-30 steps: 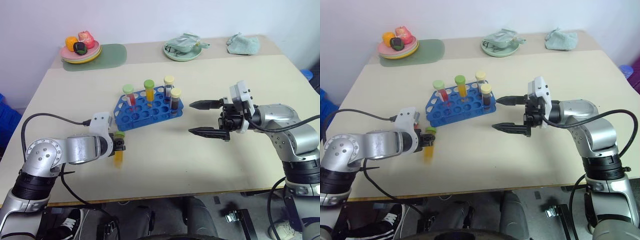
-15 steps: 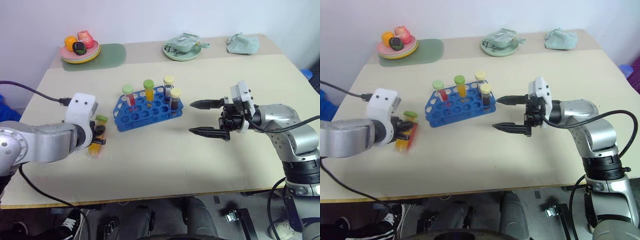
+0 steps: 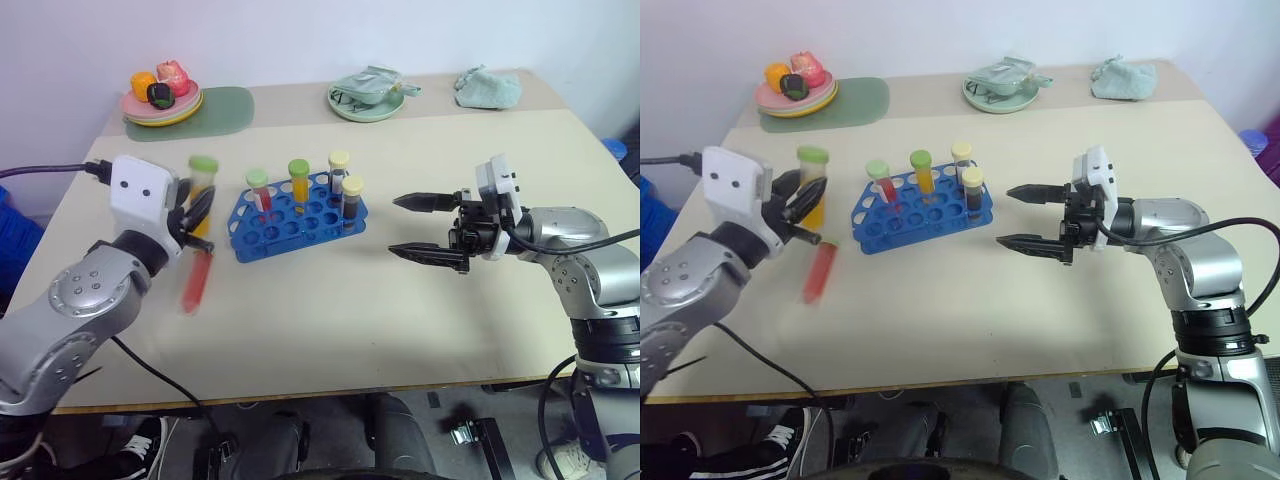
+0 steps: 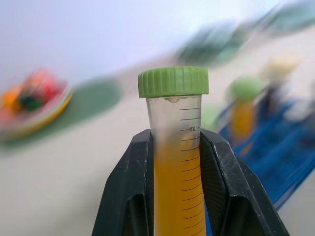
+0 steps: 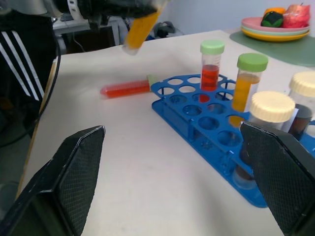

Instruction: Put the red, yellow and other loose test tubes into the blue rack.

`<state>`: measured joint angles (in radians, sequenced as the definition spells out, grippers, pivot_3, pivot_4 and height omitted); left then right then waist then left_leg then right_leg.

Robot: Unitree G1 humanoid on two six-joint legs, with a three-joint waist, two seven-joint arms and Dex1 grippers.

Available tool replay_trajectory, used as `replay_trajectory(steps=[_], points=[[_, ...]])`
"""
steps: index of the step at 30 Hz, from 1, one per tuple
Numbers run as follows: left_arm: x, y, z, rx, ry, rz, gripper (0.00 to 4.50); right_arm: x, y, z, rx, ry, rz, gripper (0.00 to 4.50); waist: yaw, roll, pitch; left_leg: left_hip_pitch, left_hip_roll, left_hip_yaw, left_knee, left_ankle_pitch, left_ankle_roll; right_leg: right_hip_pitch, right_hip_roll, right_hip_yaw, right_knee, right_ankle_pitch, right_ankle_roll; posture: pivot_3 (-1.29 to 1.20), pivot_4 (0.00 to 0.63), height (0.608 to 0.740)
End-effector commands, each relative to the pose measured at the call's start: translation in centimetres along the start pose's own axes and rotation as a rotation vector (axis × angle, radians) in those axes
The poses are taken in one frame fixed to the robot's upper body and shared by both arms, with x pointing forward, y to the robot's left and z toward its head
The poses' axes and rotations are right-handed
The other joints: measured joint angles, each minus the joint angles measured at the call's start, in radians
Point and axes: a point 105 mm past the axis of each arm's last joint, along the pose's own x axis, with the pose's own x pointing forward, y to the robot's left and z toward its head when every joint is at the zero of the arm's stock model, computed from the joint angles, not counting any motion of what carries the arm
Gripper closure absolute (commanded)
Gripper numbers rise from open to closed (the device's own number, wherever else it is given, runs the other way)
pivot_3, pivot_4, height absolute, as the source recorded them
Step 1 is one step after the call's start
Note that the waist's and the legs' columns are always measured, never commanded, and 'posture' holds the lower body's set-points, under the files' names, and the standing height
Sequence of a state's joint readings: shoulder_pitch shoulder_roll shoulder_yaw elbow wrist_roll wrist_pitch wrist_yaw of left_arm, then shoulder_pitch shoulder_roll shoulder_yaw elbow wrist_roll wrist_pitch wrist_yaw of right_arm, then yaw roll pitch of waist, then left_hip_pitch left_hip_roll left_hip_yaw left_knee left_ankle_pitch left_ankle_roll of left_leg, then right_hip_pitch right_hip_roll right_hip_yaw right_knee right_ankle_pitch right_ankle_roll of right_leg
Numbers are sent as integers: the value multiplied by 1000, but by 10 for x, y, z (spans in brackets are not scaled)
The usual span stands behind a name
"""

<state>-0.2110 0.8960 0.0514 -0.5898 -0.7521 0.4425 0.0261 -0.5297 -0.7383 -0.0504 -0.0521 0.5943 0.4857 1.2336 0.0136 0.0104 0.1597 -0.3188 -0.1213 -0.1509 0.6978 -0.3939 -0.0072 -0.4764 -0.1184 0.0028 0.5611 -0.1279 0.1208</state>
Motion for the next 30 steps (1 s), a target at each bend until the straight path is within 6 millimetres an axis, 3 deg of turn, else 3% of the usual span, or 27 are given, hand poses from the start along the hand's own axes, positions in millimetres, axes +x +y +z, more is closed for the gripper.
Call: replay_trajectory(steps=[1,10,19,30], points=[[11,-11,4,117,-134,-105,3763,-3,-2,18,-67,-27,-21,0,0,0,0,0,0,0,0,0,0,0,0,0,0,0,0,0,150,740],[48,-40,-21,99,-233,-260,3763,-5,0,21,-66,-30,-54,0,0,0,0,0,0,0,1,0,1,1,-1,0,0,1,0,0,150,740],[72,-79,-22,67,-321,-356,3763,-8,0,26,-73,-19,-82,0,0,0,0,0,0,1,2,0,1,1,-1,0,-1,1,0,0,150,740],[84,-88,-29,40,-347,-324,3763,-14,-1,24,-73,1,-108,0,1,-1,0,0,0,1,2,0,2,1,-1,0,-1,1,0,0,150,740]])
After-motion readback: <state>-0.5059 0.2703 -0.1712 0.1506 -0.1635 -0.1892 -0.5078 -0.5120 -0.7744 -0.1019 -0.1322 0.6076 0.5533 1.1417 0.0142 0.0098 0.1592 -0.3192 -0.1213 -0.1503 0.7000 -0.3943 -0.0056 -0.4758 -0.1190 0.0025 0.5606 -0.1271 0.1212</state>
